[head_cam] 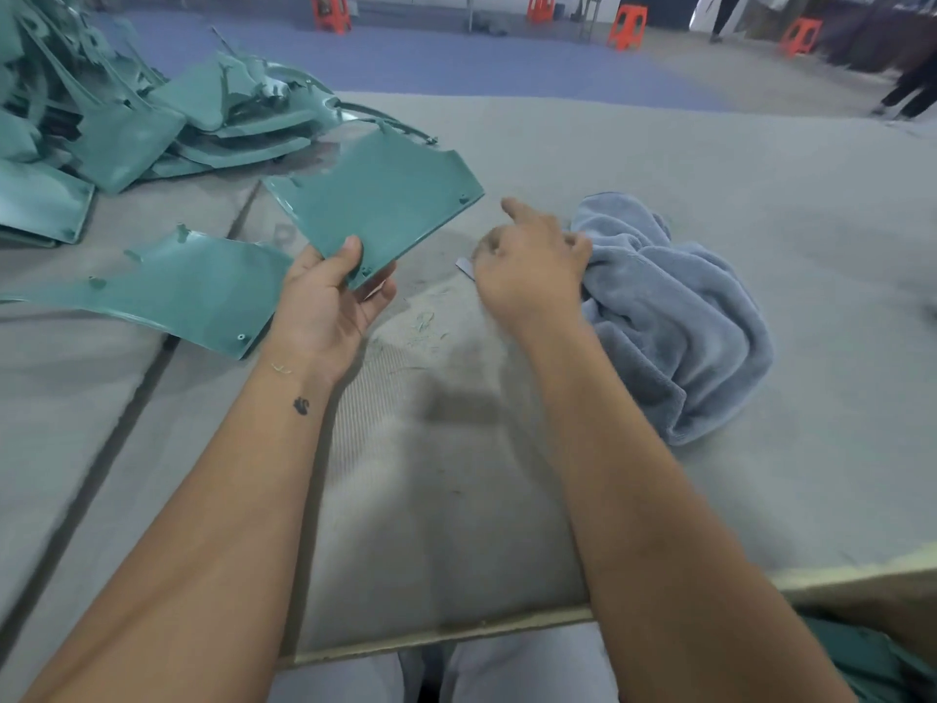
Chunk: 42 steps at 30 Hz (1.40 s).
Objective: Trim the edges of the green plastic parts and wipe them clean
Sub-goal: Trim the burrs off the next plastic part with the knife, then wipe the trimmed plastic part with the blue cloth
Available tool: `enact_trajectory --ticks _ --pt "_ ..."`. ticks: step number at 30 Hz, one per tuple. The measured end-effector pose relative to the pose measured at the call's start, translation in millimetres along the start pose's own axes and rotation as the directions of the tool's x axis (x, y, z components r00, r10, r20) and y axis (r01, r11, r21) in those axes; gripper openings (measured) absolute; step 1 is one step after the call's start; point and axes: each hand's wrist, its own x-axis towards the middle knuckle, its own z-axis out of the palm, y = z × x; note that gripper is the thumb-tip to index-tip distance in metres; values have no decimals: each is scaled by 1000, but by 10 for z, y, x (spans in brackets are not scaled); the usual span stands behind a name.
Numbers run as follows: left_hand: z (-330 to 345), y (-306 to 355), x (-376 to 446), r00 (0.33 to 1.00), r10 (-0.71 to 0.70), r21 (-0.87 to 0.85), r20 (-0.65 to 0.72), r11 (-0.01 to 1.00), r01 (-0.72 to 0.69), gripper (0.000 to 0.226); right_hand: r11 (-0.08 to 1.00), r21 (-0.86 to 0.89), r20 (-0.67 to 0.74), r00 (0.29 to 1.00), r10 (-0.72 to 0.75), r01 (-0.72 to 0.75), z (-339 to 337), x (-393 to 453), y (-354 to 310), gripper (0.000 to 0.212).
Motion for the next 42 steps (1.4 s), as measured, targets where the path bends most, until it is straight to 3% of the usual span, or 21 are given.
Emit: enact_trajectory --ticks 6,11,13,15,19,20,22,24,25,27,29,30,34,36,40,42 --pt "-14 -14 -8 997 -72 79 35 994 69 20 975 18 -169 960 221 -222 -476 88 452 37" --pt "-25 -20 -5 996 -79 92 29 993 76 20 892 -56 134 882 453 -449 -561 -49 817 52" --pt "-27 -25 -4 996 -80 104 27 992 77 20 914 -51 143 902 407 -404 -569 -83 896 33" --pt "-28 -31 -4 996 -79 117 32 990 75 20 938 32 62 937 342 -345 -587 -88 914 33" --pt "-42 -45 13 997 -70 120 19 990 67 19 937 120 -315 883 349 -327 -674 -31 813 32" --pt "-47 -46 20 998 -66 116 12 991 64 19 953 82 -309 902 301 -290 -683 -31 786 29" --pt "-62 -48 35 998 -58 105 -3 993 58 19 981 97 -49 983 175 -169 -713 -62 767 36" --pt "-79 -52 47 998 -55 94 -12 994 56 18 925 353 229 972 60 -140 -788 -101 728 30" --pt "-86 -53 50 998 -57 93 -12 994 58 18 855 495 264 964 22 -155 -837 -111 710 17" --pt "-93 -58 55 998 -63 97 -7 993 63 18 774 621 100 992 80 -125 -927 -62 720 13" --pt "-92 -64 55 998 -63 102 -6 993 63 18 780 608 -67 969 236 -148 -986 10 784 17" --pt "-90 -66 54 998 -61 102 -8 993 61 17 805 560 -82 954 290 -197 -1000 37 816 19" --pt "-85 -69 53 998 -63 101 -14 993 64 18 897 121 223 893 392 -424 -957 20 929 39" --pt "-83 -74 54 998 -66 105 -19 992 67 19 906 6 200 888 414 -424 -915 -2 949 28" --pt "-71 -82 58 997 -69 113 -29 991 72 19 901 75 75 904 421 -427 -871 -7 923 16" --pt "-66 -81 60 997 -69 108 -29 992 72 19 849 302 -48 882 469 -434 -893 38 871 17"
